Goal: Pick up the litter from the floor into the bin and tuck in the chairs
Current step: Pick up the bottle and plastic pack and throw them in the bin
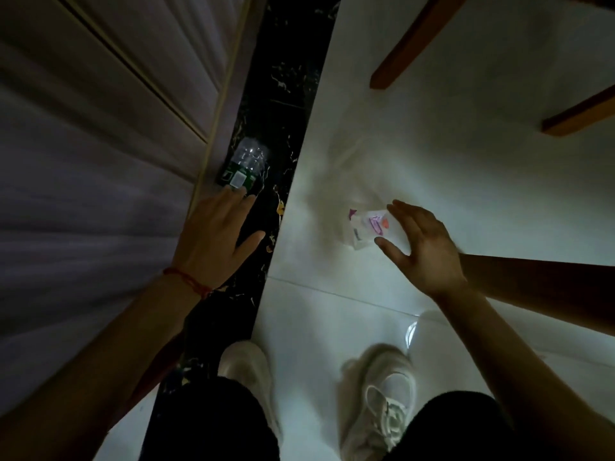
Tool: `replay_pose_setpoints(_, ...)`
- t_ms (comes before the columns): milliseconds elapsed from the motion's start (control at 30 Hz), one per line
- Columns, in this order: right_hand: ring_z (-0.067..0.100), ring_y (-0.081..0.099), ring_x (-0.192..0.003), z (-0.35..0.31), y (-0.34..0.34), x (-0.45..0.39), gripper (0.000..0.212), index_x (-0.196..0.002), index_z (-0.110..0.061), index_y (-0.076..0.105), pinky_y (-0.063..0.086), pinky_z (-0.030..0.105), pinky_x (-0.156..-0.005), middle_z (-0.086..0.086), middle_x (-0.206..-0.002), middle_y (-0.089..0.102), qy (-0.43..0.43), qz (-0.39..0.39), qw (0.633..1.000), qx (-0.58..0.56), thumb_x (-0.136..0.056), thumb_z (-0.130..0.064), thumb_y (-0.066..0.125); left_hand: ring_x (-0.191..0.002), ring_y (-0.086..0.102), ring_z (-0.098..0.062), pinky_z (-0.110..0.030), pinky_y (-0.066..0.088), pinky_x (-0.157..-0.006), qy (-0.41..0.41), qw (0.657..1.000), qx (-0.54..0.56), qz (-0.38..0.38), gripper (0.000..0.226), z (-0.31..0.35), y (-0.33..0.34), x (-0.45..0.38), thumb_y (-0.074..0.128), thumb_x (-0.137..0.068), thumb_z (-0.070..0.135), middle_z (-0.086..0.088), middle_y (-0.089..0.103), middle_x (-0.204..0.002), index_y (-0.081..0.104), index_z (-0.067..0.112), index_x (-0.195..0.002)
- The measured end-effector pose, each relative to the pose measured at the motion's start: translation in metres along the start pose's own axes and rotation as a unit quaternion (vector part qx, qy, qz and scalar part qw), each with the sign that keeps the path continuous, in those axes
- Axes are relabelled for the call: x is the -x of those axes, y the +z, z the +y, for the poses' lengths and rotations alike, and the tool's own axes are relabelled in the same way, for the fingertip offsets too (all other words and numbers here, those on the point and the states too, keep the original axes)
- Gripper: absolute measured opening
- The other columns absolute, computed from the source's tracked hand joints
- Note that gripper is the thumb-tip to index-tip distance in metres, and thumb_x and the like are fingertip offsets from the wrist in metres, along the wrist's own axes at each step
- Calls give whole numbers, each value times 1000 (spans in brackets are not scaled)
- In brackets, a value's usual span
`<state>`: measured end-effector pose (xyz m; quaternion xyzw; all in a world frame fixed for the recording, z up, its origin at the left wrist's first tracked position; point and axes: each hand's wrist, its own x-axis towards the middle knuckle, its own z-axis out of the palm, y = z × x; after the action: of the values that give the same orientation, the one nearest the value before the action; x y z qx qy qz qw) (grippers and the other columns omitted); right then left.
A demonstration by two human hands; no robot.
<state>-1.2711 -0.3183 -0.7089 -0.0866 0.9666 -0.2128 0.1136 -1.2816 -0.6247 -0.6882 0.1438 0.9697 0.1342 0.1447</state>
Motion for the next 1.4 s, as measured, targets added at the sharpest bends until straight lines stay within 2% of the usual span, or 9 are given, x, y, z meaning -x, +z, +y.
replay_pose_setpoints(200, 31, 53, -114, 35, 59, -23, 62, -126, -6, 51, 38, 37, -95, 14, -129, 55, -79, 39, 996, -15, -81, -48, 54, -123, 42, -41, -55, 39, -97, 10, 999, 9, 47, 68, -15, 75, -30, 28, -92, 49, -25, 50, -130, 52, -6, -123)
replay_pose_setpoints(300, 28, 50, -118, 49, 76, -33, 76, -130, -7, 47, 36, 36, -98, 12, -132, 52, -127, 22, 991, -37, -71, -51, 66, -124, 42, -40, -56, 38, -97, 30, 997, 1, 74, 59, -14, 103, -41, 39, -87, 40, -24, 51, -130, 53, -6, -123)
replay_pose_setpoints(433, 27, 46, -121, 59, 88, -45, 91, -135, -9, 40, 33, 35, -99, 10, -137, 47, -155, -34, 987, -37, -65, -59, 67, -124, 42, -39, -52, 35, -99, 49, 994, -15, 95, 60, -13, 126, -47, 39, -86, 41, -23, 51, -131, 52, -4, -124)
replay_pose_setpoints(600, 23, 47, -120, 61, 101, -50, 92, -137, -12, 37, 31, 30, -97, 6, -136, 48, -168, -35, 984, -39, -64, -57, 71, -123, 43, -40, -53, 37, -97, 32, 994, -5, 105, 61, -14, 144, -39, 38, -87, 42, -25, 51, -130, 53, -5, -124)
replay_pose_setpoints(833, 6, 44, -105, 47, 117, -63, 94, -138, -23, 33, 40, 25, -85, -1, -129, 49, -56, 13, 988, -144, -60, -68, 61, -123, 43, -41, -55, 37, -97, 7, 995, 9, 103, 73, -19, 158, -27, 20, -93, 53, -25, 50, -130, 52, -4, -124)
replay_pose_setpoints(933, 14, 49, -109, 43, 118, -76, 89, -137, -23, 34, 41, 28, -85, -1, -128, 50, -52, 58, 985, -155, -64, -58, 70, -123, 42, -41, -56, 36, -98, 3, 993, 6, 121, 65, -22, 154, -30, 32, -90, 47, -25, 50, -131, 52, -5, -124)
replay_pose_setpoints(1100, 17, 50, -111, 29, 115, -97, 88, -137, -22, 33, 44, 31, -86, 1, -129, 49, -55, 107, 982, -142, -65, -57, 71, -121, 44, -44, -55, 36, -96, -29, 983, -4, 183, 61, -36, 141, -50, 40, -85, 40, -27, 51, -129, 53, -7, -121)
replay_pose_setpoints(1233, 21, 50, -111, 23, 116, -106, 89, -138, -21, 32, 42, 32, -85, 4, -130, 49, -62, 119, 983, -122, -66, -60, 66, -122, 40, -46, -55, 35, -96, -68, 978, -1, 197, 63, -57, 135, -73, 42, -83, 42, -31, 48, -129, 51, -7, -122)
replay_pose_setpoints(1400, 20, 50, -109, 22, 121, -105, 92, -137, -22, 33, 43, 31, -83, 3, -128, 50, -63, 111, 984, -126, -62, -71, 53, -120, 40, -46, -53, 37, -95, -94, 974, -7, 204, 55, -81, 137, -100, 65, -83, 25, -32, 48, -127, 48, -6, -124)
